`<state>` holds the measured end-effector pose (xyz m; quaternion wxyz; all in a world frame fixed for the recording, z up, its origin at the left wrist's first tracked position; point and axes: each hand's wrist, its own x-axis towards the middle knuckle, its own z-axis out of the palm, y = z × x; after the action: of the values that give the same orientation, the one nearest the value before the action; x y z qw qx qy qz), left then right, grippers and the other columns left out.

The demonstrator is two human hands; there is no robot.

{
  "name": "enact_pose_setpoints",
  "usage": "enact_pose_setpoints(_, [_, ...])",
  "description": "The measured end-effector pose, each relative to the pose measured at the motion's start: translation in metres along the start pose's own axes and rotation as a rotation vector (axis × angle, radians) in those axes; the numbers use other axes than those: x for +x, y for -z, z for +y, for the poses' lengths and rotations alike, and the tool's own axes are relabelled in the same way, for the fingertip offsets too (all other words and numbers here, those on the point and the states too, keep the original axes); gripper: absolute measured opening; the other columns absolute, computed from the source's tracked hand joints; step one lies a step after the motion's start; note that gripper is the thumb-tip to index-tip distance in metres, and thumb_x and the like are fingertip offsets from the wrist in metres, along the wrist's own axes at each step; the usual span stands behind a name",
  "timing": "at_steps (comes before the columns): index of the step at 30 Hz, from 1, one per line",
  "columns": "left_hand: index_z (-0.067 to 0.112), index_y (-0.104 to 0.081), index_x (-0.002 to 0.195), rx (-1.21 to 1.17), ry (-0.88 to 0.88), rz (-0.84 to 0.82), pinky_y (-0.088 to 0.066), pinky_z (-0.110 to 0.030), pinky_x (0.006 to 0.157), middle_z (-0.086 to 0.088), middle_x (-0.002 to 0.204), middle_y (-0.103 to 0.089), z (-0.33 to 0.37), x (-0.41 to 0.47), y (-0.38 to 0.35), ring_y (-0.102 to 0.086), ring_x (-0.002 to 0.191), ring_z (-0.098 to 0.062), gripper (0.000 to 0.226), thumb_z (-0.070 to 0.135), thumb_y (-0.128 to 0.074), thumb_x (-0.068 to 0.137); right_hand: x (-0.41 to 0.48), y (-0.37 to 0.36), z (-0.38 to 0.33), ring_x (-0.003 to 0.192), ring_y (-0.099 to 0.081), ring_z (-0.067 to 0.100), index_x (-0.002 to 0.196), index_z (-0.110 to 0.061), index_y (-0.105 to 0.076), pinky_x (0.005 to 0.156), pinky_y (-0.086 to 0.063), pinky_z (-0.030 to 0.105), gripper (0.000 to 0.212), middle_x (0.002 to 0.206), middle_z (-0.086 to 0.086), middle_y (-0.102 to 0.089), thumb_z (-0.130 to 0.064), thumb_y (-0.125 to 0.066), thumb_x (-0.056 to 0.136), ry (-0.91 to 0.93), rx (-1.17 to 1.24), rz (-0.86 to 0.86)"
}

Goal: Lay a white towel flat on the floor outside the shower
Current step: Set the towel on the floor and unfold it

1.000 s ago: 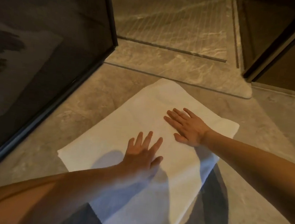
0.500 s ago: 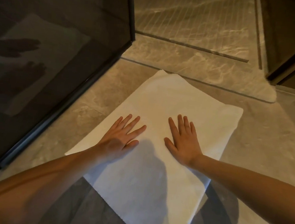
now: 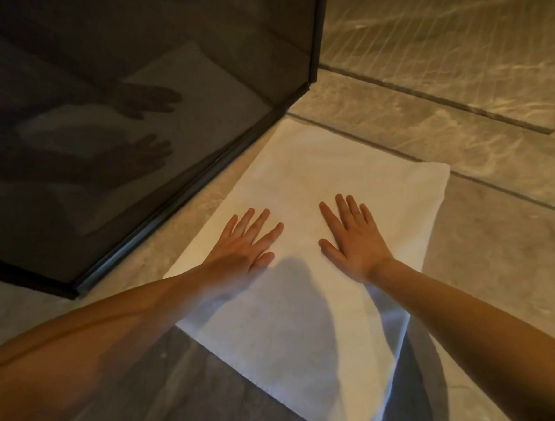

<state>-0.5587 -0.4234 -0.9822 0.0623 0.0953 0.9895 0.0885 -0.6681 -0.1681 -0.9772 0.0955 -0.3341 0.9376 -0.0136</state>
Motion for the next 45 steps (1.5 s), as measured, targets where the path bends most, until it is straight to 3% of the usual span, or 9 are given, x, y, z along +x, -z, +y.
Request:
enact_pose_setpoints(7, [0.035, -0.007, 0.155, -0.125, 0.03, -0.067, 0.0, -0.034, 0.121, 0.014, 0.163, 0.001, -0.046, -0.033, 0.012, 0.009, 0.148, -0.006, 0.056, 0.044, -0.027, 0.104, -0.059, -0.013, -0.045, 0.151, -0.006, 0.032, 0.157, -0.021, -0.013, 0.12, -0.001, 0.044, 0.067, 0.163, 0.015, -0.013, -0.053, -0.009, 0.099, 0.078, 0.095, 0.039])
enact_pose_setpoints(16, [0.048, -0.014, 0.149, -0.375, 0.352, -0.052, -0.02, -0.045, 0.116, 0.006, 0.161, -0.004, -0.054, -0.06, 0.013, 0.001, 0.148, -0.02, 0.062, 0.047, -0.047, 0.097, -0.07, -0.026, -0.055, 0.15, 0.012, 0.029, 0.157, -0.026, 0.003, 0.121, 0.009, 0.043, 0.066, 0.164, 0.014, 0.003, -0.056, -0.005, 0.098, 0.062, 0.051, 0.008])
enact_pose_setpoints(20, [0.034, -0.031, 0.149, -0.409, 0.397, -0.042, -0.03, -0.045, 0.113, -0.006, 0.153, -0.026, -0.054, -0.056, 0.026, -0.019, 0.141, -0.029, 0.062, 0.037, -0.058, 0.093, -0.071, -0.024, -0.056, 0.151, 0.011, 0.028, 0.157, -0.026, 0.002, 0.121, 0.009, 0.042, 0.067, 0.164, 0.013, 0.002, -0.058, -0.004, 0.098, 0.059, 0.061, 0.0])
enact_pose_setpoints(24, [0.023, -0.049, 0.139, -0.464, 0.397, 0.161, -0.036, -0.036, 0.105, -0.004, 0.136, -0.047, -0.051, -0.059, 0.034, -0.041, 0.126, -0.022, 0.052, 0.021, -0.064, 0.089, -0.071, -0.024, -0.056, 0.151, 0.009, 0.029, 0.157, -0.025, 0.001, 0.121, 0.007, 0.043, 0.068, 0.164, 0.014, 0.001, -0.057, -0.005, 0.097, 0.053, 0.052, -0.001])
enact_pose_setpoints(28, [0.028, -0.065, 0.111, -0.59, 0.417, 0.13, -0.045, -0.029, 0.073, -0.002, 0.092, -0.055, -0.051, -0.06, 0.048, -0.053, 0.076, -0.014, 0.034, 0.01, -0.07, 0.083, -0.071, -0.024, -0.056, 0.151, 0.01, 0.028, 0.157, -0.025, 0.003, 0.121, 0.009, 0.042, 0.069, 0.164, 0.014, 0.002, -0.057, -0.002, 0.096, 0.06, 0.041, 0.004])
enact_pose_setpoints(33, [0.029, -0.066, 0.099, -0.479, 0.414, -0.072, -0.044, -0.026, 0.084, 0.002, 0.112, -0.05, -0.056, -0.069, 0.057, -0.052, 0.097, -0.012, 0.023, 0.013, -0.068, 0.082, -0.07, -0.024, -0.056, 0.15, 0.012, 0.028, 0.156, -0.025, 0.005, 0.121, 0.009, 0.042, 0.07, 0.164, 0.014, 0.005, -0.058, 0.0, 0.095, 0.055, 0.036, -0.007])
enact_pose_setpoints(38, [0.018, -0.069, 0.113, -0.739, 0.371, -0.053, -0.042, -0.012, 0.054, -0.002, 0.107, -0.057, -0.049, -0.065, 0.075, -0.052, 0.056, 0.002, 0.039, -0.007, -0.065, 0.083, -0.07, -0.023, -0.056, 0.15, 0.013, 0.029, 0.156, -0.025, 0.008, 0.122, 0.006, 0.044, 0.072, 0.164, 0.014, 0.007, -0.058, 0.004, 0.092, 0.058, 0.022, -0.015])
enact_pose_setpoints(41, [0.017, -0.065, 0.126, -0.972, 0.41, -0.135, -0.046, -0.003, 0.067, 0.013, 0.129, -0.051, -0.045, -0.06, 0.091, -0.053, 0.085, 0.024, 0.045, -0.004, -0.062, 0.087, -0.07, -0.018, -0.057, 0.151, 0.005, 0.032, 0.157, -0.025, 0.003, 0.121, 0.002, 0.045, 0.073, 0.164, 0.016, 0.001, -0.059, 0.0, 0.093, 0.064, 0.022, -0.032])
enact_pose_setpoints(45, [0.036, -0.064, 0.126, -1.11, 0.39, -0.268, -0.049, -0.013, 0.086, 0.03, 0.128, -0.049, -0.029, -0.049, 0.107, -0.049, 0.112, 0.015, 0.048, 0.005, -0.063, 0.09, -0.054, 0.013, -0.049, 0.128, -0.042, 0.039, 0.155, -0.027, -0.017, 0.102, -0.035, 0.044, 0.067, 0.147, 0.017, -0.039, -0.057, -0.015, 0.095, 0.13, 0.052, -0.017])
